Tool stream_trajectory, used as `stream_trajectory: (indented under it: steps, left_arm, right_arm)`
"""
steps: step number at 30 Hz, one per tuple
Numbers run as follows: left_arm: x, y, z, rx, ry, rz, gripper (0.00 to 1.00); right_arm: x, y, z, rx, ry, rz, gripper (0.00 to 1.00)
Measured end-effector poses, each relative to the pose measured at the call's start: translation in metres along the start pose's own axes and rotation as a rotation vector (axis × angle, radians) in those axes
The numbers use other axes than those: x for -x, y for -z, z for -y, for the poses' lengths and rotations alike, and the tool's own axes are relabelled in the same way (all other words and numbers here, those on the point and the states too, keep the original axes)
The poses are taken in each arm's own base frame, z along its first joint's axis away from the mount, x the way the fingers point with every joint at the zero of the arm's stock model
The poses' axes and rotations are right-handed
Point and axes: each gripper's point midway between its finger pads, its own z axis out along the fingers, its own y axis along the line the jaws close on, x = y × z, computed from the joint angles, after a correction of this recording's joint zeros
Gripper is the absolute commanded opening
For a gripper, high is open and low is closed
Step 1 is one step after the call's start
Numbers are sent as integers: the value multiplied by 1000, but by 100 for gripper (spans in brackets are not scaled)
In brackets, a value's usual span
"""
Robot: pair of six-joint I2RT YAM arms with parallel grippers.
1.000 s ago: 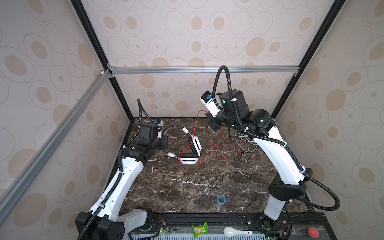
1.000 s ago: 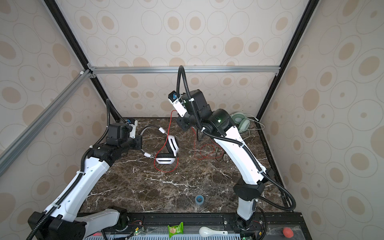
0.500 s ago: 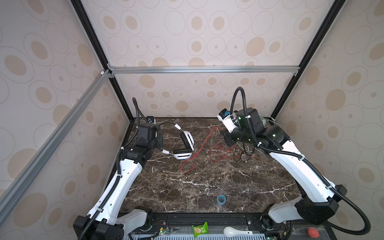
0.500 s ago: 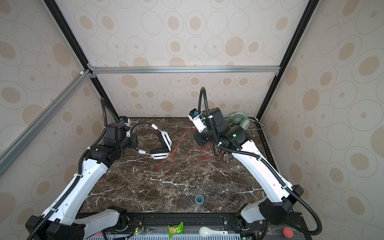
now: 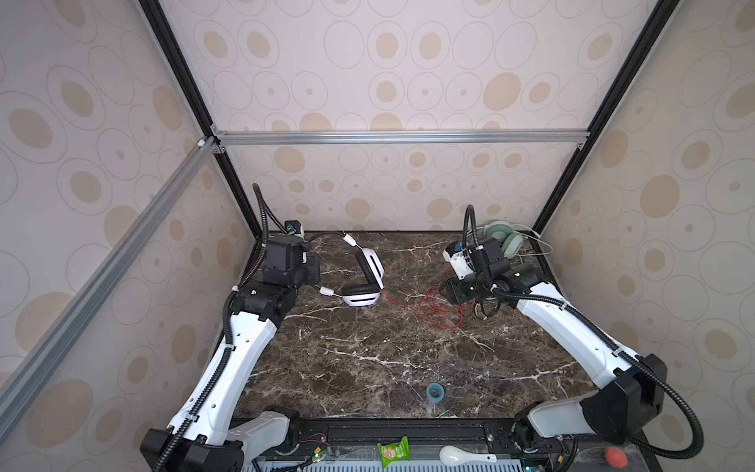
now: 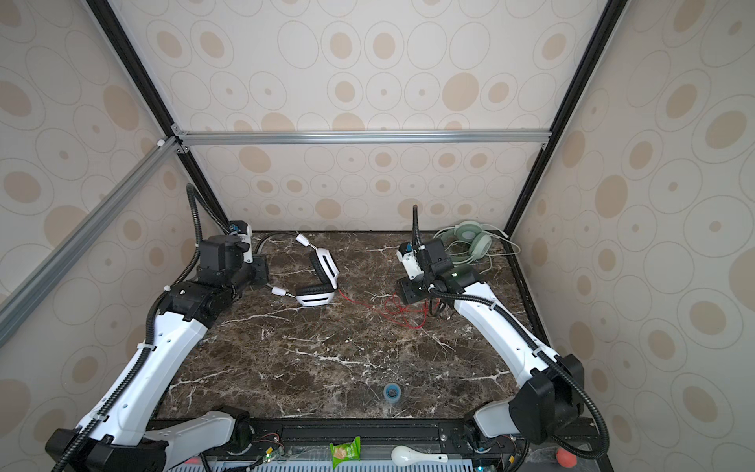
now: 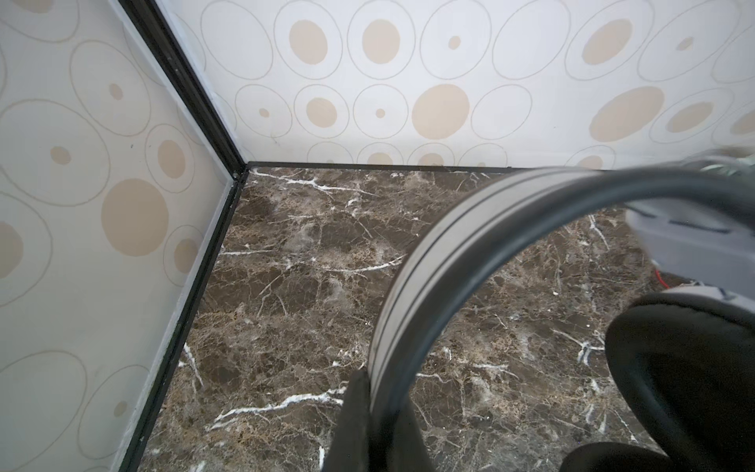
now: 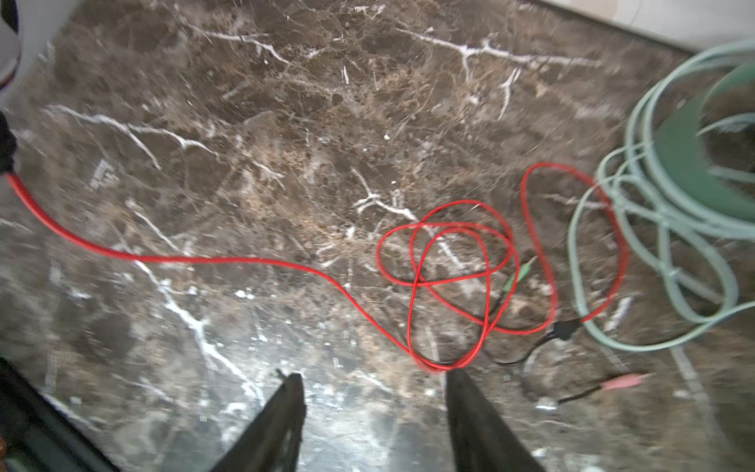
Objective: Wrap the headphones
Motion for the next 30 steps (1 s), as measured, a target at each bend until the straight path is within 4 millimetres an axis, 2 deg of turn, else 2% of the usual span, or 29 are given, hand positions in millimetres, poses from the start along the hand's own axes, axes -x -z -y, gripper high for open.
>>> stream_trajectory:
  steps: [3,7,12,17,25,30]
  left_arm:
    - [9,5,6,-34,-8,19,0]
    - [23,13,15,-91,-15,41,0]
    - [37,22,29,-172,-11,71,0]
    - [43,28,39,-233,-12,82,0]
    - [53,31,49,-288,-12,93,0]
    - [58,30,51,-292,-12,97,0]
  right_arm:
    - [-1,12,-21,110,24,48,79]
    - [17,31,-54,283,77,139,80]
    - [17,29,-90,436,112,166,79]
    - [3,4,-96,481,71,136,79]
    - [12,-45,-93,500,11,124,75]
    - [2,-77,-89,506,-26,85,70]
